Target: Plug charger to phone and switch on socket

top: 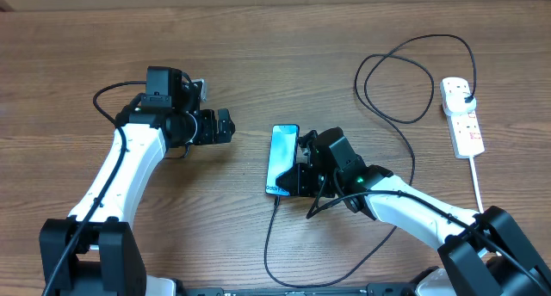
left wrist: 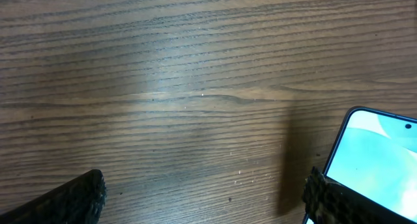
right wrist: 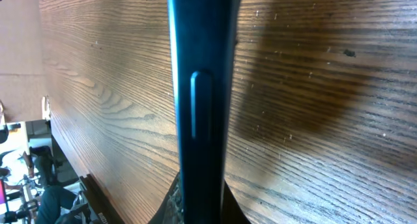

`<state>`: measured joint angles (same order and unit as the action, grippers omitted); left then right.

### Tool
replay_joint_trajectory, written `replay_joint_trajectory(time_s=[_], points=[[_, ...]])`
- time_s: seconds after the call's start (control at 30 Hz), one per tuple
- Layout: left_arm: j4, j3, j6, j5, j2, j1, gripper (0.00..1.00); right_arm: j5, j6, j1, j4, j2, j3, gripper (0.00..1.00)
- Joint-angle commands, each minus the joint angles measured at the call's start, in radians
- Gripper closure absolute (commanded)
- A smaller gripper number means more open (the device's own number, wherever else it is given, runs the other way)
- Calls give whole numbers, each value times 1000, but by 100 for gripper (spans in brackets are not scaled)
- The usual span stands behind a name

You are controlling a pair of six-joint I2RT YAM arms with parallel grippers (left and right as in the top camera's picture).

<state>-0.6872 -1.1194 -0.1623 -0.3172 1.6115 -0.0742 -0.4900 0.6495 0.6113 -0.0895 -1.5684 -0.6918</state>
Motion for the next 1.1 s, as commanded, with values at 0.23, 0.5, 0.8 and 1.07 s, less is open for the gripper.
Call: replay_joint_trajectory(time_s=[0.23, 0.5, 0.8, 1.07], points=[[0, -20, -2, 11, -24, 3, 0, 0, -31, 5, 13, 2, -15, 96], [0, -20, -2, 11, -24, 3, 1, 14, -31, 5, 13, -5, -15, 96], [0, -20, -2, 11, -24, 3, 0, 18, -31, 6, 37, -61, -15, 96], [0, -20, -2, 11, -24, 3, 0, 19, -31, 6, 44, -77, -15, 96]])
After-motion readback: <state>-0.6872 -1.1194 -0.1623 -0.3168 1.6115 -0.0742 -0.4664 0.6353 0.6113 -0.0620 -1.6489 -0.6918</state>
